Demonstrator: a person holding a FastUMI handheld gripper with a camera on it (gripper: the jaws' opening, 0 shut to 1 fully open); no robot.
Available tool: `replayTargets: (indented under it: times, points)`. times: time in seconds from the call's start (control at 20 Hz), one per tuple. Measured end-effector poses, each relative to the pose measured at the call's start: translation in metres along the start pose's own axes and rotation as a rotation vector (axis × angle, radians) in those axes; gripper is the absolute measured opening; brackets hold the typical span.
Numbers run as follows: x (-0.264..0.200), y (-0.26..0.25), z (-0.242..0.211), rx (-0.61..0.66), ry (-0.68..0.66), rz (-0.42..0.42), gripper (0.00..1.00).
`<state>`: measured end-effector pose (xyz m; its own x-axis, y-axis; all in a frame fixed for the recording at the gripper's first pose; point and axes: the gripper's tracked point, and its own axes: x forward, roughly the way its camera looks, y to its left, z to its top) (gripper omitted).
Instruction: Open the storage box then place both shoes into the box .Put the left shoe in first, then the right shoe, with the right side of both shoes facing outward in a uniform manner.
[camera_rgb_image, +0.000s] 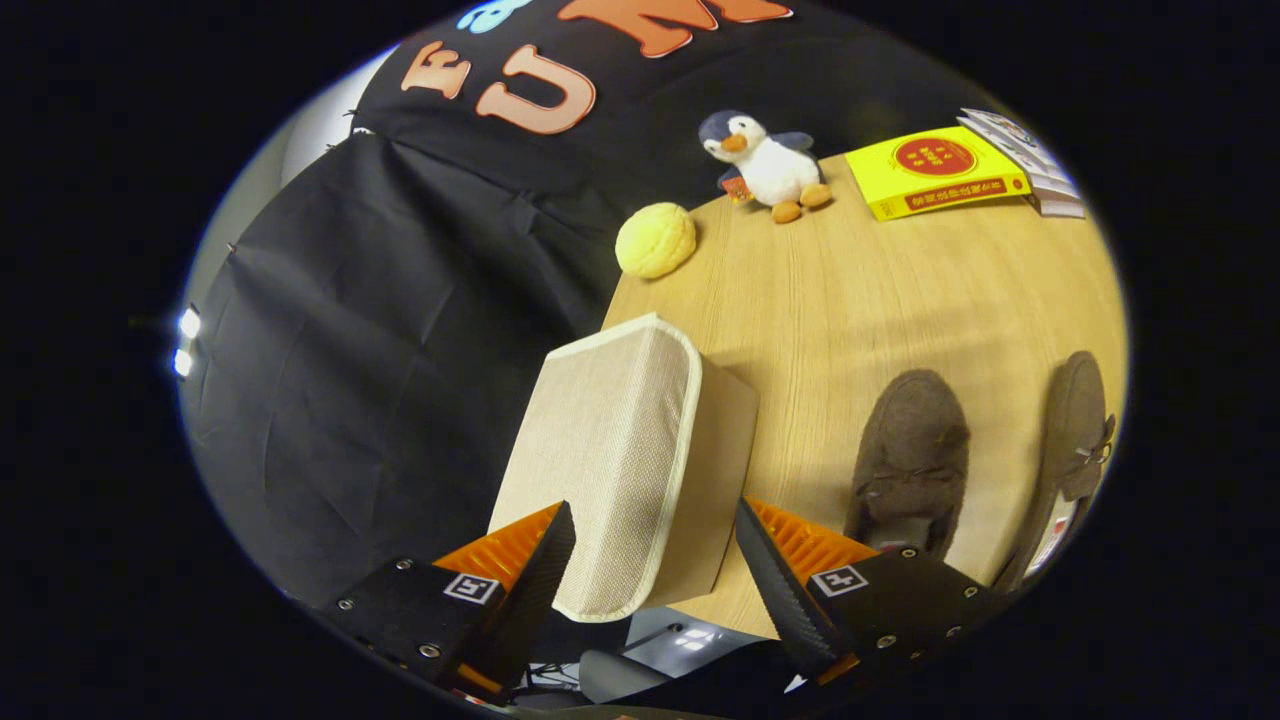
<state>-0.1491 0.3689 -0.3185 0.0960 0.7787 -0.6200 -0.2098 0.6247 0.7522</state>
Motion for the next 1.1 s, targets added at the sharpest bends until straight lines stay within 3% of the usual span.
replayTargets:
  times: [0.25, 0.8, 1.1]
  points:
    - [0.022, 0.003, -0.02, 0.122, 0.083, 0.071, 0.96]
    - [0.037, 0.028, -0.018, 0.149, 0.083, 0.162, 0.95]
    - [0.01, 0.052, 0.0, 0.151, 0.036, 0.227, 0.8]
